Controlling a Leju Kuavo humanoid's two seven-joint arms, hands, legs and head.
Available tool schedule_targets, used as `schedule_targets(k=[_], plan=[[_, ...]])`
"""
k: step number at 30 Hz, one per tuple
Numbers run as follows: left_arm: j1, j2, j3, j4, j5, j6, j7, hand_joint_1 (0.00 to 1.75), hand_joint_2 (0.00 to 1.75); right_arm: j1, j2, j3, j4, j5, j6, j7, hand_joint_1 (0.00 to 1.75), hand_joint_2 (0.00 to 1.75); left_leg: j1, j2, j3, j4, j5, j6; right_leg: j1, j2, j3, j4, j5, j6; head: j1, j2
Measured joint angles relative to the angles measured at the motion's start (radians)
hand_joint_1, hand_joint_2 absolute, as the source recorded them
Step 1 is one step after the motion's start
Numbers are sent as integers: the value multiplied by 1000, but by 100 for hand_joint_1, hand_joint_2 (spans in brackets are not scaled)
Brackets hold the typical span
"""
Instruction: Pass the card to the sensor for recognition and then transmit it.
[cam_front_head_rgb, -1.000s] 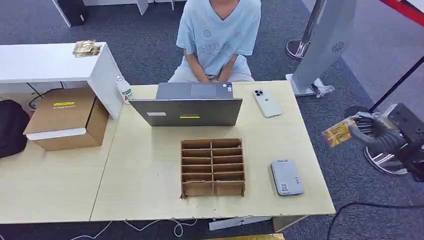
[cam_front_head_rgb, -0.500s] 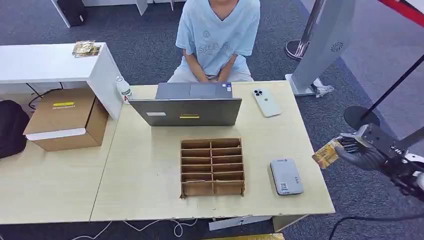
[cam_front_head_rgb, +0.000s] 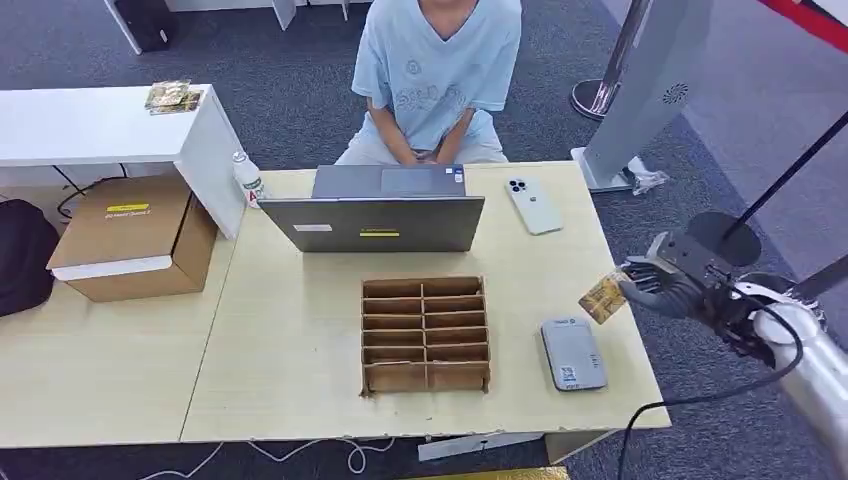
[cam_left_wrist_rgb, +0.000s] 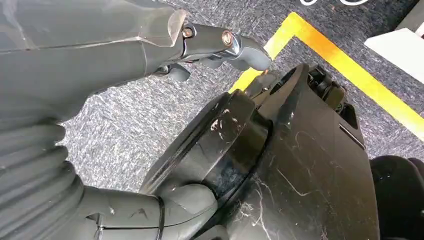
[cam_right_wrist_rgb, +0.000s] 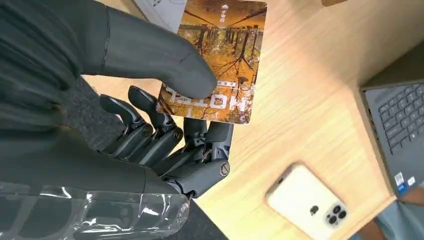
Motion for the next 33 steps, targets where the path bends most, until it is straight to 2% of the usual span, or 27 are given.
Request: schedule_targets(k=[6, 16, 25, 33], plan=[[1, -1, 2, 0, -2, 1, -1, 0, 175, -18, 22, 41, 56, 7, -2, -11, 175, 175, 0, 0, 0, 0, 0, 0, 0, 0, 0, 0, 0, 0, 0, 0], [3, -1, 6, 0, -2, 10, -3, 0, 175, -11, 22, 66, 89, 4, -18, -53, 175, 175, 0, 0, 0, 0, 0, 0, 0, 0, 0, 0, 0, 0, 0, 0], [3, -2, 6, 0, -11, 13, -13, 0, 175, 23, 22, 72, 77, 14, -17, -35, 175, 175, 0, 0, 0, 0, 0, 0, 0, 0, 0, 0, 0, 0, 0, 0], [3, 0, 6, 0, -26, 9, -21, 0, 175, 67, -2, 72, 43, 12, -23, -21, 175, 175, 0, -1, 0, 0, 0, 0, 0, 0, 0, 0, 0, 0, 0, 0]])
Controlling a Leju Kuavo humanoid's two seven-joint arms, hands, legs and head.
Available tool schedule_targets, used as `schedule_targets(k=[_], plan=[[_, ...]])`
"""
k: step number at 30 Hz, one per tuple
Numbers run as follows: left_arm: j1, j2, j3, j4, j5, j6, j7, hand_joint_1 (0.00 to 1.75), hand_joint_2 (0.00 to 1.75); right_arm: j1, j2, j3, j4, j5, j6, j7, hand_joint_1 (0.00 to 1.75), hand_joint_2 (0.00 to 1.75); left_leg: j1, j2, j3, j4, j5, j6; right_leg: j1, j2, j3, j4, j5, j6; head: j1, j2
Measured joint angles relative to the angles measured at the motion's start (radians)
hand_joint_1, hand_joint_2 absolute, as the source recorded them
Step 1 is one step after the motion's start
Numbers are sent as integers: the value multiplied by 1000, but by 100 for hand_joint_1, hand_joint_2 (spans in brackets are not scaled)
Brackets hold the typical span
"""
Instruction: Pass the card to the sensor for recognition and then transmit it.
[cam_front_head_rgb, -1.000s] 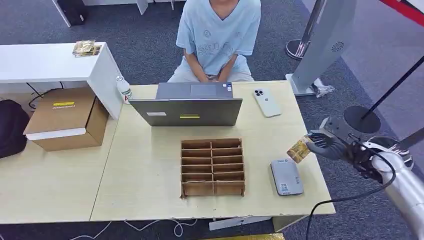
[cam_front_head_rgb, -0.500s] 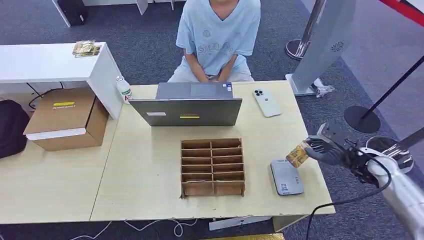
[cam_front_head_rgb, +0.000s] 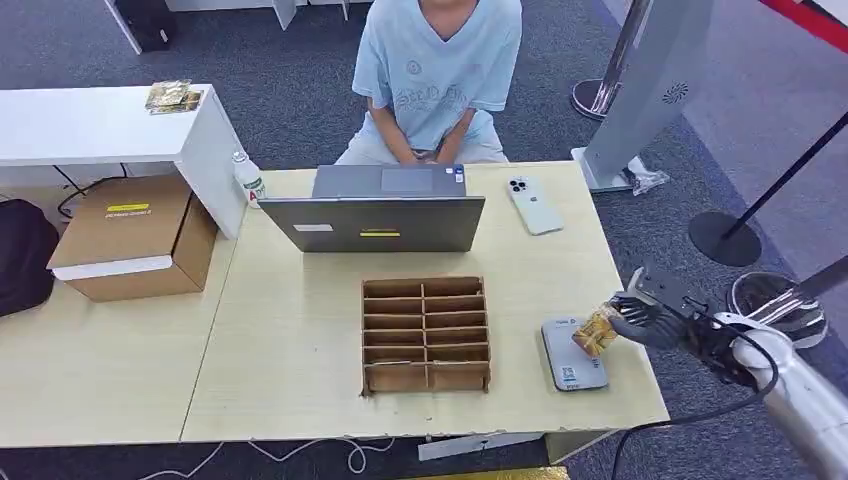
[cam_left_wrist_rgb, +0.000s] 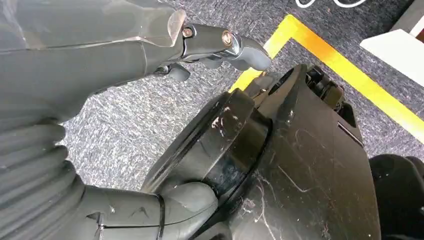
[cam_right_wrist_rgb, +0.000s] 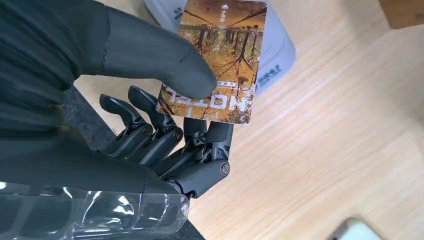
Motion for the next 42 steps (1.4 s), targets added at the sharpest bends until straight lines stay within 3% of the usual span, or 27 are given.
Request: schedule_targets(k=[7, 21, 42], plan=[[0, 0, 0, 0, -3, 0, -2, 0, 175, 27, -7, 2, -11, 7, -2, 3, 175, 175, 0, 1, 0, 0, 0, 0, 0, 1, 0, 0, 0, 0, 0, 0], [-1, -1, 0, 0, -6, -1, -3, 0, 175, -71, 46, 66, 85, 66, 18, -37, 175, 175, 0, 1, 0, 0, 0, 0, 0, 1, 0, 0, 0, 0, 0, 0], [-1, -4, 0, 0, -12, 0, -3, 0, 175, -120, 127, 131, 231, 121, 3, -69, 175, 175, 0, 0, 0, 0, 0, 0, 0, 1, 0, 0, 0, 0, 0, 0]])
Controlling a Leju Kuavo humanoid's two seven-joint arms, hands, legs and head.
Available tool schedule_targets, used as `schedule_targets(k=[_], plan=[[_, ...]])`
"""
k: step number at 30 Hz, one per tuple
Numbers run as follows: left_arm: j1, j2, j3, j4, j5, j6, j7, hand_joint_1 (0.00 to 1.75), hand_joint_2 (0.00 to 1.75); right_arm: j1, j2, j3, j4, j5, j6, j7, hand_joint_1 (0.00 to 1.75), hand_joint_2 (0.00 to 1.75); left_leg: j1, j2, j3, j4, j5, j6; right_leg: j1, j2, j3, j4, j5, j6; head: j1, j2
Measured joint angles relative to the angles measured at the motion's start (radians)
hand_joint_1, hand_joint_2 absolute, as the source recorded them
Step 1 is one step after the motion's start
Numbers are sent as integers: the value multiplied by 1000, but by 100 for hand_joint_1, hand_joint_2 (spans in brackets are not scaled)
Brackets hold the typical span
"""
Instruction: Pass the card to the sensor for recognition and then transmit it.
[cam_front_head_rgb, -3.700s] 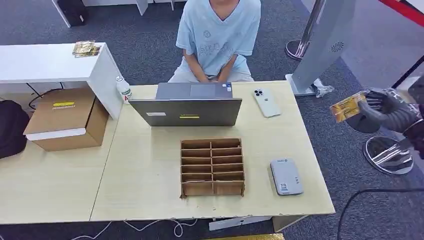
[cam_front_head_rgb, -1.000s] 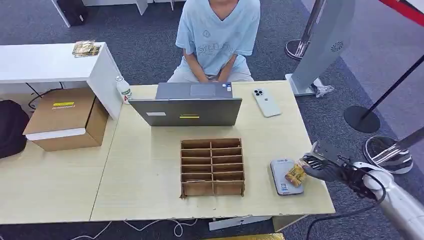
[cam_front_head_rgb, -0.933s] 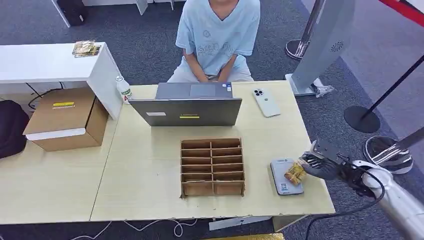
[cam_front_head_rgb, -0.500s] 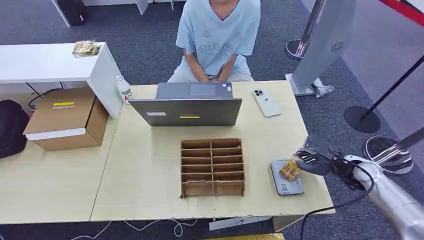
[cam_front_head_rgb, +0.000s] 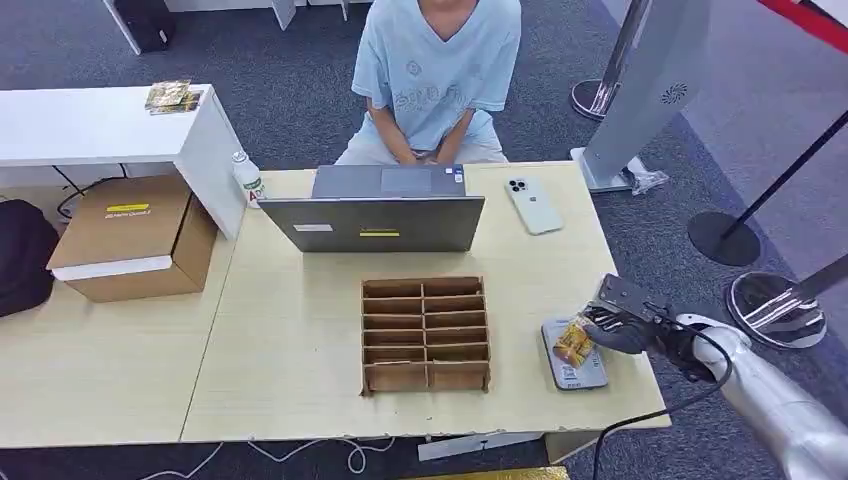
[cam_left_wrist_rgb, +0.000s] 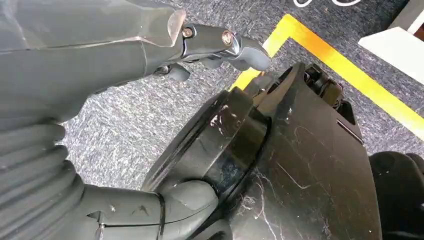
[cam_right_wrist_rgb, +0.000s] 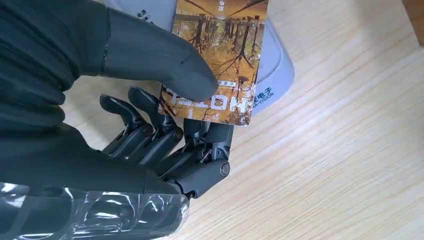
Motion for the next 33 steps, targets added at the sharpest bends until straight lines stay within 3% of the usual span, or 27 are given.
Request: schedule_targets(k=[14, 21, 29, 33], plan=[[0, -3, 0, 0, -6, -1, -5, 0, 175, -14, 34, 13, 55, 11, -26, -30, 175, 175, 0, 1, 5, 0, 0, 0, 0, 1, 5, 0, 1, 1, 0, 0], [1, -3, 0, 0, -6, -4, -13, 0, 175, 14, 28, -15, 28, -48, -35, -42, 175, 175, 0, 1, 5, 1, 1, 1, 0, 1, 5, 0, 2, 1, 0, 0], [7, -2, 0, 0, 3, 1, -20, 0, 175, 114, -41, -171, -208, -122, -106, -37, 175, 175, 0, 0, 1, 1, 0, 1, 0, 1, 1, 0, 2, 2, 0, 0], [7, -2, 0, 0, 9, 3, -20, 0, 175, 125, -48, -261, -331, -111, -134, -46, 175, 175, 0, 2, 1, 1, 0, 1, 0, 2, 1, 0, 2, 2, 0, 0]])
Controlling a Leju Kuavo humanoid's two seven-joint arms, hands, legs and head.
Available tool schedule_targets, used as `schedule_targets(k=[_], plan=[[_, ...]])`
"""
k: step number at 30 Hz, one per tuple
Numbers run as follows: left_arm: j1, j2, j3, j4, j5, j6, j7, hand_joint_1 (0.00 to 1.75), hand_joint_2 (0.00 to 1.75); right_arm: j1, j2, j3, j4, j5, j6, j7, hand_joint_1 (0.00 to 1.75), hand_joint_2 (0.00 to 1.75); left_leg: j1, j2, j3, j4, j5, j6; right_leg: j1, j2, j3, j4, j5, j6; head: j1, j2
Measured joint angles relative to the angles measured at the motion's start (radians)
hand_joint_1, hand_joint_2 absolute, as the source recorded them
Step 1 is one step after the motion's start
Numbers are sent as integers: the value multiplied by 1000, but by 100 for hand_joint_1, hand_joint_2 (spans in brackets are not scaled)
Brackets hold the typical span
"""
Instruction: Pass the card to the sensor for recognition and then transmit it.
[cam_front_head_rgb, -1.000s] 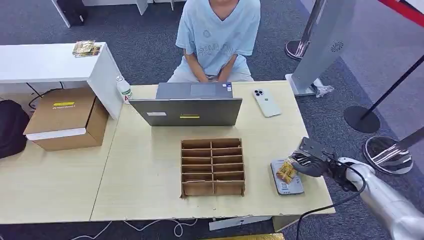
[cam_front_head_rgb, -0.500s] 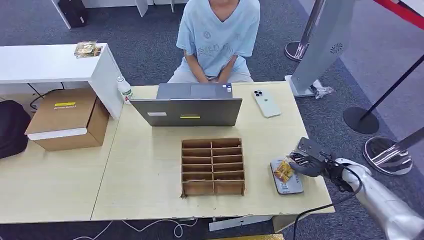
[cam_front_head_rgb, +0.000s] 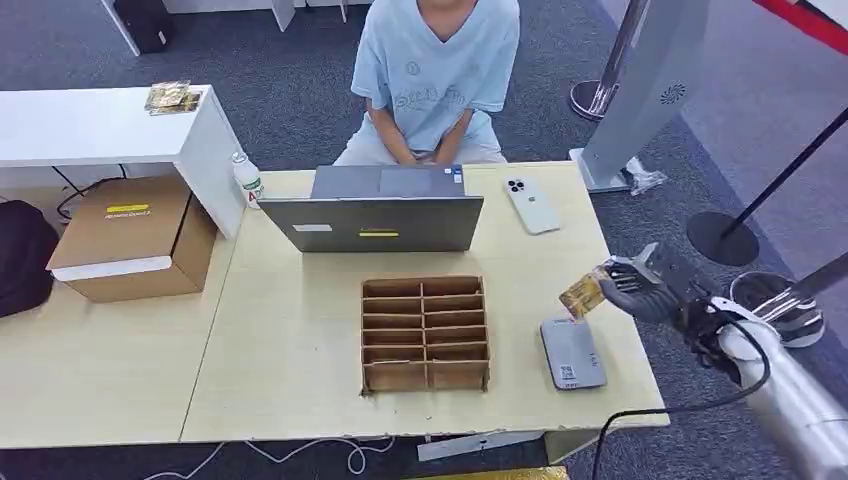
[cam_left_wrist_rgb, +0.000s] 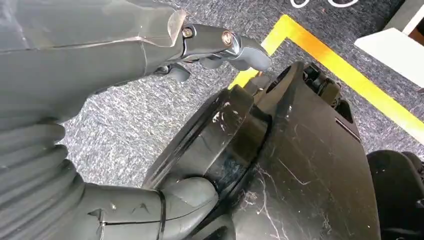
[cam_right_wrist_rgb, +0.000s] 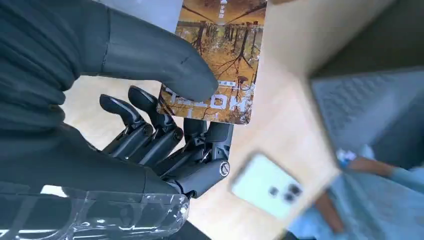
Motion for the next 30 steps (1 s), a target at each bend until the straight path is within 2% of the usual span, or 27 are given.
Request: schedule_targets(k=[7, 9, 10, 13, 16, 22, 26, 30], plan=[[0, -1, 0, 0, 0, 3, 0, 0, 175, -7, 31, -100, -183, 49, -64, -47, 175, 175, 0, 0, -1, 0, 0, 0, 0, 0, 0, 0, 0, 0, 0, 0], [0, -2, 0, 0, -1, 7, 0, 0, 175, -28, 60, -109, -216, 125, -121, -53, 175, 175, 0, 1, -1, -1, 0, 0, 0, 1, 0, 1, 0, 0, 0, 0], [0, -3, 0, 0, -2, 10, 0, 0, 175, -53, 86, -109, -224, 221, -188, -43, 175, 175, 0, 2, -1, -1, 0, 0, 0, 1, -1, 1, 0, 0, 0, 0], [-3, -8, 0, 0, -7, 10, 1, 0, 175, -146, 177, -89, -225, 462, -333, 3, 175, 175, 0, 8, 0, -1, 0, 0, 0, 7, -2, 1, 2, -2, 0, 0], [-7, -11, 0, 0, -15, 8, 1, 0, 175, -245, 271, -49, -209, 675, -430, 61, 175, 175, 0, 8, 0, -1, 2, -1, 0, 7, -3, 2, 2, -2, 0, 0], [-14, -11, 0, 0, -28, -5, -7, 0, 175, -424, 440, 9, -84, 907, -491, 100, 175, 175, 1, 7, -2, -1, 3, -2, 1, 6, -5, 4, 3, -2, 0, 0], [-17, -10, -3, 0, -39, -10, -19, 0, 175, -527, 564, 31, 51, 1018, -495, 113, 175, 175, 1, 7, -2, -1, 4, -2, 1, 6, -5, 4, 3, -2, 0, 0], [-18, -9, -10, 0, -51, -10, -22, 0, 175, -609, 653, 54, 191, 1130, -499, 124, 175, 175, 1, 7, -3, -1, 4, -2, 1, 6, -6, 4, 3, -2, 1, 0]])
